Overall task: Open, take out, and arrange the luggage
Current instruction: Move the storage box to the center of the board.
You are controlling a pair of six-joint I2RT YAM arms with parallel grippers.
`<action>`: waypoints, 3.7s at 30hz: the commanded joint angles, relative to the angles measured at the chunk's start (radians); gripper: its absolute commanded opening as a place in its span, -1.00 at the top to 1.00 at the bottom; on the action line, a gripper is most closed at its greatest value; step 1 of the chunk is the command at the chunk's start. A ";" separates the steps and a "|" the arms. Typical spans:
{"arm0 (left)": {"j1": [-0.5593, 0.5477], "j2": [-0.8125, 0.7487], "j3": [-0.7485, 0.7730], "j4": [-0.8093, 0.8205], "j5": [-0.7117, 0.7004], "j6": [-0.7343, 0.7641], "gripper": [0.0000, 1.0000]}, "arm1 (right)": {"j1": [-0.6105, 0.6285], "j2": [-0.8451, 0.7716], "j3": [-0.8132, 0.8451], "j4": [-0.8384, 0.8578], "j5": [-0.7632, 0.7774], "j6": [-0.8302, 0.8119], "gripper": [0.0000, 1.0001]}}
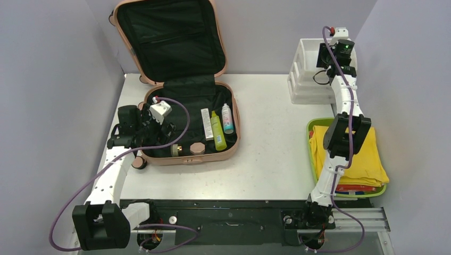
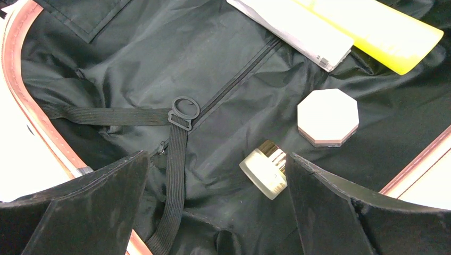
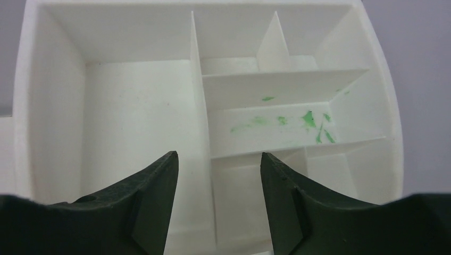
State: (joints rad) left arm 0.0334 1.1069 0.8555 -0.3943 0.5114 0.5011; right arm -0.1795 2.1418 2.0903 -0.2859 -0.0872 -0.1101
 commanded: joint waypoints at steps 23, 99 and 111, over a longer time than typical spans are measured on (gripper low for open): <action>-0.004 0.012 0.043 0.028 -0.041 -0.027 -0.93 | 0.095 -0.005 -0.083 0.066 -0.259 0.045 1.00; -0.365 0.825 0.624 0.781 0.348 -1.051 -0.93 | -0.170 -0.232 -0.704 0.766 -0.716 1.071 0.38; -0.450 1.282 0.991 1.276 0.346 -1.534 -0.95 | -0.135 -0.065 -0.555 0.686 -0.704 1.117 0.66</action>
State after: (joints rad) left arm -0.4053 2.3470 1.7203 0.6262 0.8520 -0.8356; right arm -0.3340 2.0624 1.4723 0.4000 -0.7746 0.9909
